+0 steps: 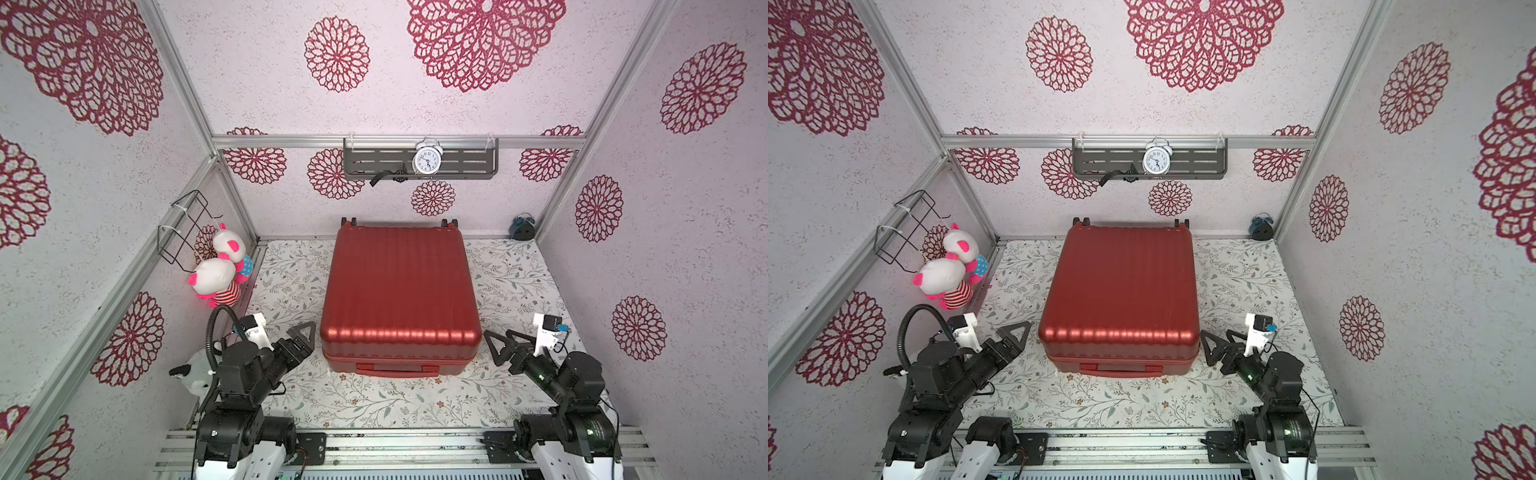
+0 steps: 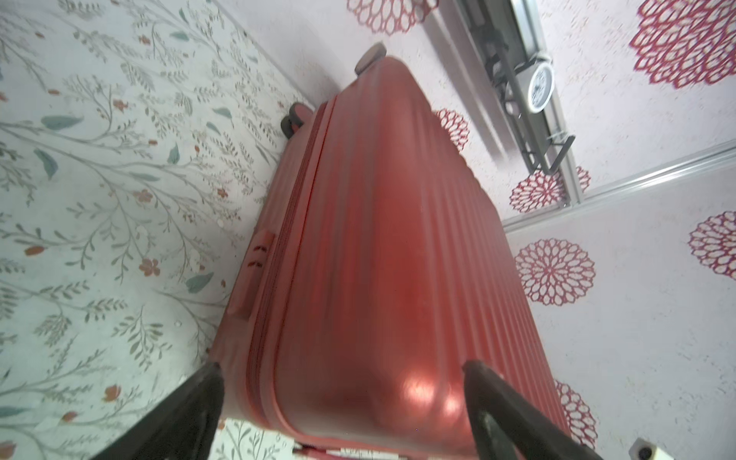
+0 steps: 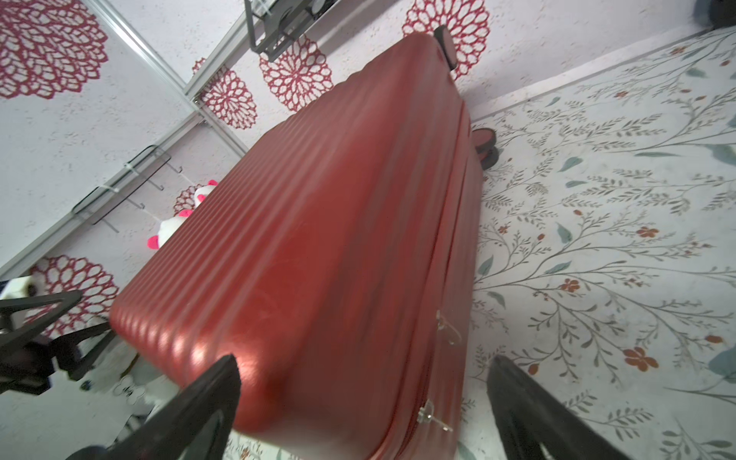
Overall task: Open the suitcase zippers
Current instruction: Move the suitcase to the center of the board.
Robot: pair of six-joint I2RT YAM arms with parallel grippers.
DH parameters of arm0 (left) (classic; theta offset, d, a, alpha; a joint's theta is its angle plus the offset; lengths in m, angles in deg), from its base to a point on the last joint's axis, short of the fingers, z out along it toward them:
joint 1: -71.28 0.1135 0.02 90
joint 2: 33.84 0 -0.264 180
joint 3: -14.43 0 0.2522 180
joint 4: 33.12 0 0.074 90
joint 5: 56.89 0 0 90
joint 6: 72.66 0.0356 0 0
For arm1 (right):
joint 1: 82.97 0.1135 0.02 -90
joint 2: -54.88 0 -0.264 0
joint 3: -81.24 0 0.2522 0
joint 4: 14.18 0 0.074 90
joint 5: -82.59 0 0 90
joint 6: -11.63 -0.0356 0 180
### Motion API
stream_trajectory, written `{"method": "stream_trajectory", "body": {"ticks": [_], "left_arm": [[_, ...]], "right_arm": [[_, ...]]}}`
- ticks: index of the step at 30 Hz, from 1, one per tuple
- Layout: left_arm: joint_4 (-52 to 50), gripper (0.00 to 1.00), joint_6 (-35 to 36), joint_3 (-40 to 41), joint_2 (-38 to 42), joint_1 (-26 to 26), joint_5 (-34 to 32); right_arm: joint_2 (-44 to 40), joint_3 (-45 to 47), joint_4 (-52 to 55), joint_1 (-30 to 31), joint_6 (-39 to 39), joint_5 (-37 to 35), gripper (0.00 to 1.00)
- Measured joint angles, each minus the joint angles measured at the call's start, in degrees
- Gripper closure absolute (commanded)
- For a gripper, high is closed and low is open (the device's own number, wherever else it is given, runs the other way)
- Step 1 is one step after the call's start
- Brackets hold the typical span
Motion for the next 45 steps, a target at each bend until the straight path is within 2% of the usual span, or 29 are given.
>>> {"method": "stream_trajectory", "body": {"ticks": [7, 12, 17, 19, 30, 38, 45], "left_arm": [[-3.65, 0.13, -0.98, 1.42, 0.37, -5.01, 2.75], [-1.66, 0.18, -3.23, 5.73, -0.98, -12.04, 2.12], [2.62, 0.18, -4.26, 6.43, -6.73, -19.47, -0.74], [4.59, 0.18, -4.24, 6.43, -9.22, -20.52, -0.79], [14.97, 0.17, -2.43, 5.92, -23.47, -20.81, -3.48], [20.35, 0.15, 0.79, 1.79, -31.41, -20.55, -8.41], [24.04, 0.14, 2.14, 0.52, -36.02, -18.53, -10.67]], "right_arm": [[-0.20, -0.68, 3.85, 0.00, -0.15, 5.05, 0.02], [1.99, -0.57, 3.72, 0.72, -0.59, 6.38, 0.14], [5.27, -0.48, 0.76, 2.93, -1.51, 7.08, 0.25], [6.14, -0.48, -0.79, 4.48, -1.55, 6.99, 0.28], [17.05, 0.33, -7.87, 14.36, -1.36, -1.46, 0.31], [28.98, -0.37, -15.34, 17.81, 0.00, -4.96, 0.29], [39.65, -4.33, -21.14, 18.47, 1.73, -5.40, 0.23]]}}
